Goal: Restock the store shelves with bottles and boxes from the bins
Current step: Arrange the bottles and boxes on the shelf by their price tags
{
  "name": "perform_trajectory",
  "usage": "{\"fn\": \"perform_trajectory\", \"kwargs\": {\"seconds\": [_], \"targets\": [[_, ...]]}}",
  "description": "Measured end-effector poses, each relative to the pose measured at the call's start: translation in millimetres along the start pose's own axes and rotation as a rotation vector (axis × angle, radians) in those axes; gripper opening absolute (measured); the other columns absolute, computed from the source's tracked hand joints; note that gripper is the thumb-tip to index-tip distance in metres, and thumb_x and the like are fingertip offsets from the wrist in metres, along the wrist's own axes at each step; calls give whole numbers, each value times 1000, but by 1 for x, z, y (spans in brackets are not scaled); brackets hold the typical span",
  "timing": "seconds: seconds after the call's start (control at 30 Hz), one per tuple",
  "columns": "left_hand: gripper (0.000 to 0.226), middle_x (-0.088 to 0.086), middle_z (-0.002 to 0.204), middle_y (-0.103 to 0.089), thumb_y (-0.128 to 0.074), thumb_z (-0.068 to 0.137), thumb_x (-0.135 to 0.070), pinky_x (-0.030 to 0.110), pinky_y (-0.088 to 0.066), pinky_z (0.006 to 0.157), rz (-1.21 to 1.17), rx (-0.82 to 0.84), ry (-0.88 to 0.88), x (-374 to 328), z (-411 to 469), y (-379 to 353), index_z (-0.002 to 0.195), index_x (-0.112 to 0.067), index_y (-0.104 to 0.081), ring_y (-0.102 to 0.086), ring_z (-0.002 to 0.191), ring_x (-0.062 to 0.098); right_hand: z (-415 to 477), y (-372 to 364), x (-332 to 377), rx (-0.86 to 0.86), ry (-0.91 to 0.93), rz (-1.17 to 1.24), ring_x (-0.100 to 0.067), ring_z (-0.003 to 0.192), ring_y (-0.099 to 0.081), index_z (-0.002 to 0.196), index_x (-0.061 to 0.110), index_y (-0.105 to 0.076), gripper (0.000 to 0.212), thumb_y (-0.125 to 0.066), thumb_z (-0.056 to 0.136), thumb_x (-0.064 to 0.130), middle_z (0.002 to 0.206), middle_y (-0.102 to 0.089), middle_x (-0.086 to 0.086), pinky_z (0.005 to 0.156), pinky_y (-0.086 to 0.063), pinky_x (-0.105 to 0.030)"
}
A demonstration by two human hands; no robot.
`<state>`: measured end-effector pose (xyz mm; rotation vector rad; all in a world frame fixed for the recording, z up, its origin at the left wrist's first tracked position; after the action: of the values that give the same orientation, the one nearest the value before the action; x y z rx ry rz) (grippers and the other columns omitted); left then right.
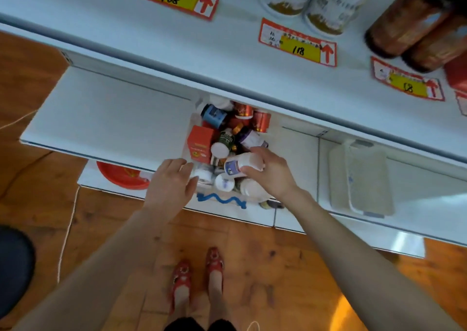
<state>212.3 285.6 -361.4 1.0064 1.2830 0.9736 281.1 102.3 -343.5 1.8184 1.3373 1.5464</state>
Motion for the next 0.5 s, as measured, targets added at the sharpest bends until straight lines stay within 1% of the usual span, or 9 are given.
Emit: {"fn": "perform_trajectory", "kwargs": {"seconds": [0.07,0.13,0.2,0.23,0.3,0.37,0.43,0.5], "targets": [[31,21,79,-66,-83,59,-4,42,-54,62,-29,6,-50,-5,20,-6,84,5,-67,-62,68,38,-11,18,-7,-85,-44,89,-26,110,-56,125,9,-52,49,-69,82,25,121,-60,-10,84,-37,-19],[32,22,77,-65,-84,57,-5,41,-53,61,-24,17,-93,-11,41,-15,82,4,-66,-61,66,37,-23,28,-14,-130,-83,107,-25,104,-59,121,8,-54,48,-70,80,28,116,-63,-8,79,-39,-19],[40,22,76,-63,-86,56,-17,39,-52,59,34,40,-85,-16,59,-32,82,3,-64,-60,66,36,-34,32,-22,-158,-114,127,-24,101,-60,119,10,-56,47,-71,79,30,113,-64,-7,80,-42,-23],[47,23,79,-62,-86,56,-26,39,-51,61,76,45,-74,-18,68,-40,85,3,-63,-60,69,36,-38,33,-26,-172,-129,153,-24,100,-60,118,11,-56,46,-71,79,30,111,-65,-6,82,-45,-25],[61,25,94,-60,-79,64,-42,43,-48,75,140,69,-39,-25,83,-51,99,4,-59,-58,85,39,-46,32,-32,-185,-153,194,-23,99,-60,117,12,-56,45,-71,78,29,109,-65,-6,84,-49,-32],[70,22,111,-53,-66,74,-53,45,-38,90,186,133,41,-30,94,-61,115,1,-51,-49,102,37,-52,30,-38,-183,-165,204,-22,100,-59,117,13,-56,45,-71,78,30,110,-64,-5,85,-49,-35],[73,17,117,-47,-55,79,-61,42,-32,96,302,148,85,-32,103,-66,122,-3,-45,-43,108,32,-56,28,-43,-186,-174,228,-20,99,-59,117,16,-56,44,-71,78,30,109,-64,-3,86,-48,-34],[69,15,116,-45,-51,82,-60,40,-31,97,341,155,96,-34,108,-69,121,-3,-47,-42,109,30,-59,27,-45,-192,-175,248,-18,97,-59,116,17,-56,44,-71,78,30,106,-64,-2,83,-49,-31]]}}
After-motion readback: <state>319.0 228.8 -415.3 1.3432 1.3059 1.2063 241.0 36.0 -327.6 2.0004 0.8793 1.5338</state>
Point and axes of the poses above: each hand's wrist, its own z-axis towards the middle knuckle, its own y-axis out of the back of the hand, x = y × z, the point moved 7 cm from there along z, towards the middle knuckle
